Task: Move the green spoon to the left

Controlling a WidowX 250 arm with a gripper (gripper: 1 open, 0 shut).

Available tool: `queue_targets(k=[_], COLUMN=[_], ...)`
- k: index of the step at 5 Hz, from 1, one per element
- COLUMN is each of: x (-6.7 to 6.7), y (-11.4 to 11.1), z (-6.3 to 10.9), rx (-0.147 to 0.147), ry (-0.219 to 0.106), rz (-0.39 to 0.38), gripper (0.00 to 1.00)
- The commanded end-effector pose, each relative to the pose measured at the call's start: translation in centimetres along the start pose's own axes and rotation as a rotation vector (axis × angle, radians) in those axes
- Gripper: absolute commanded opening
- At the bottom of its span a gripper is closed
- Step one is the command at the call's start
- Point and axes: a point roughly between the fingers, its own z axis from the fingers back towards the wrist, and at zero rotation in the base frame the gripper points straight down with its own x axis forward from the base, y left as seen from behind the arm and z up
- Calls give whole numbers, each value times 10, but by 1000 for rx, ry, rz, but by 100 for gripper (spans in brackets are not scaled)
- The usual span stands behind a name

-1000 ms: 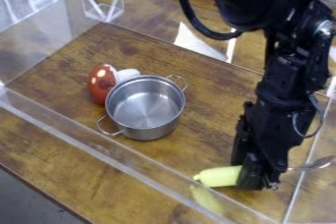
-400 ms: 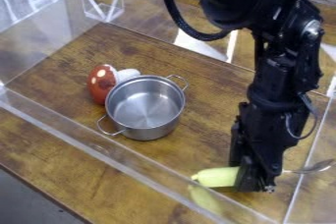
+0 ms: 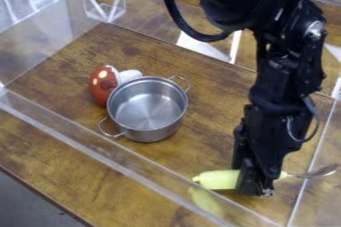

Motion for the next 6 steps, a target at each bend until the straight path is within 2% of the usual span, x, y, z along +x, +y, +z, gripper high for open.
queue_targets(k=[1,2,5,6], x=[-5,-7,-20,-15], y=[-22,-24,-44,-35], z=[-3,-3,17,11], rx=[-24,-32,-75,-83], ry=[35,46,55,59], rz=[-54,-61,52,44], gripper=[0,0,0,0])
